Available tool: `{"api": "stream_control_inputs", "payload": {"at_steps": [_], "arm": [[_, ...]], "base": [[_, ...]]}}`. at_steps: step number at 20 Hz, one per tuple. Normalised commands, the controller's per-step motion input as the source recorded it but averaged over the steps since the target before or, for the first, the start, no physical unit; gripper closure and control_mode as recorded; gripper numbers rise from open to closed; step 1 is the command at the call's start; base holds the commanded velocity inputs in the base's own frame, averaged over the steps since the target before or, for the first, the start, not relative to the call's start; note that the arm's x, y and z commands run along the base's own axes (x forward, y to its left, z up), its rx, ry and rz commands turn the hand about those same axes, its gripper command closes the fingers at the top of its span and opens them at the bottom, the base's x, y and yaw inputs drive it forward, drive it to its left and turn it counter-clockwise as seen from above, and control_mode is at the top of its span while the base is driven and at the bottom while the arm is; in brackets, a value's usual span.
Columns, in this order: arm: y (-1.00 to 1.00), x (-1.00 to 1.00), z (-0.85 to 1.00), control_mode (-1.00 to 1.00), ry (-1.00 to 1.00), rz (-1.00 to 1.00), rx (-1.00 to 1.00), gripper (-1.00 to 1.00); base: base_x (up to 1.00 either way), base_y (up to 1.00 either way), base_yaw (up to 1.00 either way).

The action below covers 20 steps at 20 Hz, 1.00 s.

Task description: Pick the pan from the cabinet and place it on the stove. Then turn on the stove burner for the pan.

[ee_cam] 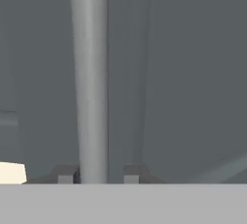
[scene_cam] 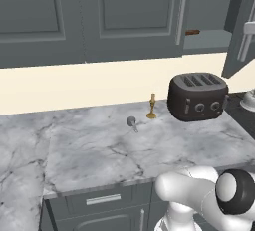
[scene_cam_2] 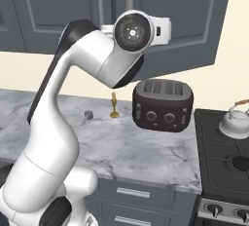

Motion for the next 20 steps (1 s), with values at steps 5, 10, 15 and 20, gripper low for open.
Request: {"api": "stream_control_inputs", "payload": {"at_steps": [5,10,15,20], "arm": [[-0.20,-0.15,0.00,-1.00,0.02,0.00,0.00,-1.00],[0.09,-0.23,0.00,-1.00,0.00,-0.01,-0.01,-1.00],[0.16,-0.25,0.00,-1.00,0.00,-0.02,-0.04,-1.00],[0.30,-0.38,0.04,-1.00,0.00,-0.01,-0.06,-1.00]], "base": [[0.00,0.00,0.00],[0.00,0.00,0.00],[0.00,0.00,0.00],[0.00,0.00,0.00]]}}
